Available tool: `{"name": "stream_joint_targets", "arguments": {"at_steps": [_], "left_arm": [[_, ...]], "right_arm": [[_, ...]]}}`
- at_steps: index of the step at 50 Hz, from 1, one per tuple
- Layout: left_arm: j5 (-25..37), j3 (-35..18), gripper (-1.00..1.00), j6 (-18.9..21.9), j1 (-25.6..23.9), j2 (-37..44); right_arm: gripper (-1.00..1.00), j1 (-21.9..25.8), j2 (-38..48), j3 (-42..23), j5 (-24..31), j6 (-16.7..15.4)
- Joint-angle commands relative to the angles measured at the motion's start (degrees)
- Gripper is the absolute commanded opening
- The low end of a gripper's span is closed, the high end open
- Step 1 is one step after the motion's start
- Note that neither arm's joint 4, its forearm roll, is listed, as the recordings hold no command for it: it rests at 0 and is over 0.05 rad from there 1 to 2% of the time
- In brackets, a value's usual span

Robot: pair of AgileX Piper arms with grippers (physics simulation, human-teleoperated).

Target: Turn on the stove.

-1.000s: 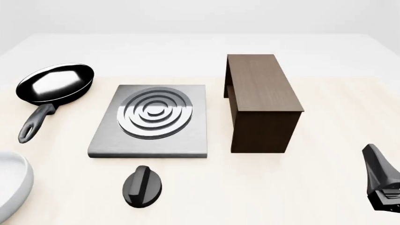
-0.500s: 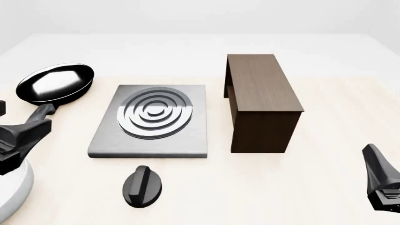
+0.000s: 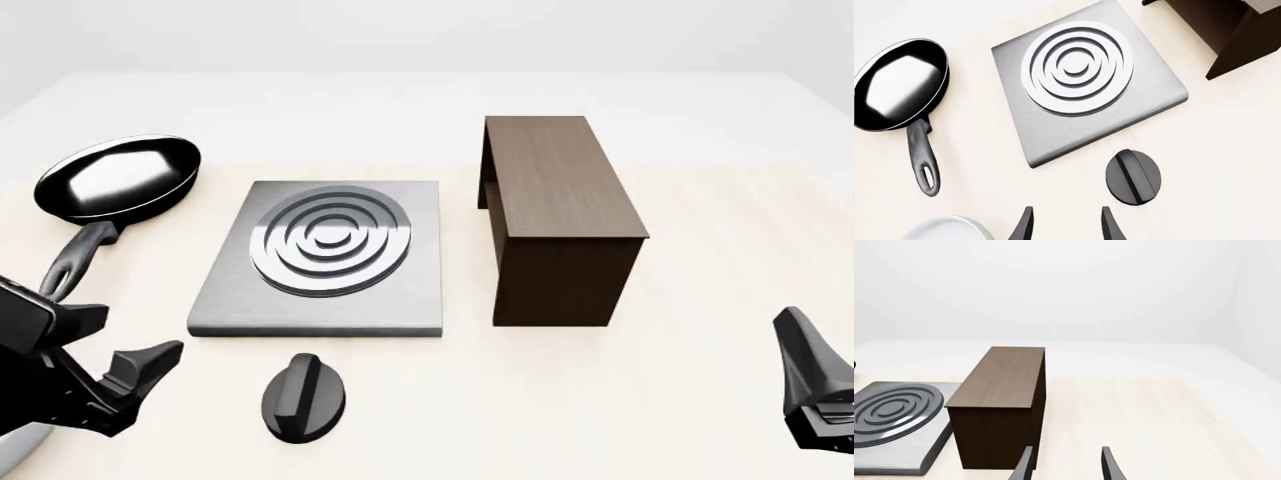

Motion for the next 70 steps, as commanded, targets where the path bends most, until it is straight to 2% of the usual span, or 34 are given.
{"name": "stream_joint_targets", "arguments": {"at_steps": [1, 11, 24, 27, 28, 33, 34, 36, 38, 52, 56, 68, 70], "left_arm": [[-2.6, 3.3, 1.00, -0.8, -1.0, 1.9], [-4.2, 5.2, 1.00, -3.0, -3.2, 4.2], [-10.6, 8.7, 1.00, -4.0, -4.5, 10.6], [-11.6, 8.5, 1.00, -5.0, -5.2, 12.8], [-11.7, 8.7, 1.00, -4.1, -4.0, 11.8], [-13.6, 9.1, 1.00, -4.2, -4.5, 14.6], [-13.5, 7.9, 1.00, -8.4, -8.0, 17.3], [-12.9, 7.9, 1.00, -6.9, -6.4, 15.7], [-14.0, 7.9, 1.00, -8.3, -7.6, 18.4], [-16.5, 7.8, 1.00, -11.5, -9.4, 22.2], [-17.6, 8.1, 1.00, -11.1, -8.8, 22.3], [-23.3, 9.0, 1.00, -12.7, -9.2, 28.2], [-27.3, 9.4, 1.00, -12.2, -8.6, 32.5]], "right_arm": [[1.00, 0.0, 0.0, 0.0, 0.0, 0.0], [1.00, 0.0, 0.0, 0.0, 0.0, 0.0], [1.00, 0.0, 0.0, 0.0, 0.0, 0.0], [1.00, 0.0, 0.0, 0.0, 0.0, 0.0], [1.00, 0.0, 0.0, 0.0, 0.0, 0.0], [1.00, 0.0, 0.0, 0.0, 0.0, 0.0], [1.00, 0.0, 0.0, 0.0, 0.0, 0.0], [1.00, 0.0, 0.0, 0.0, 0.0, 0.0], [1.00, 0.0, 0.0, 0.0, 0.0, 0.0], [1.00, 0.0, 0.0, 0.0, 0.0, 0.0], [1.00, 0.0, 0.0, 0.0, 0.0, 0.0], [1.00, 0.0, 0.0, 0.0, 0.0, 0.0], [1.00, 0.0, 0.0, 0.0, 0.0, 0.0]]}}
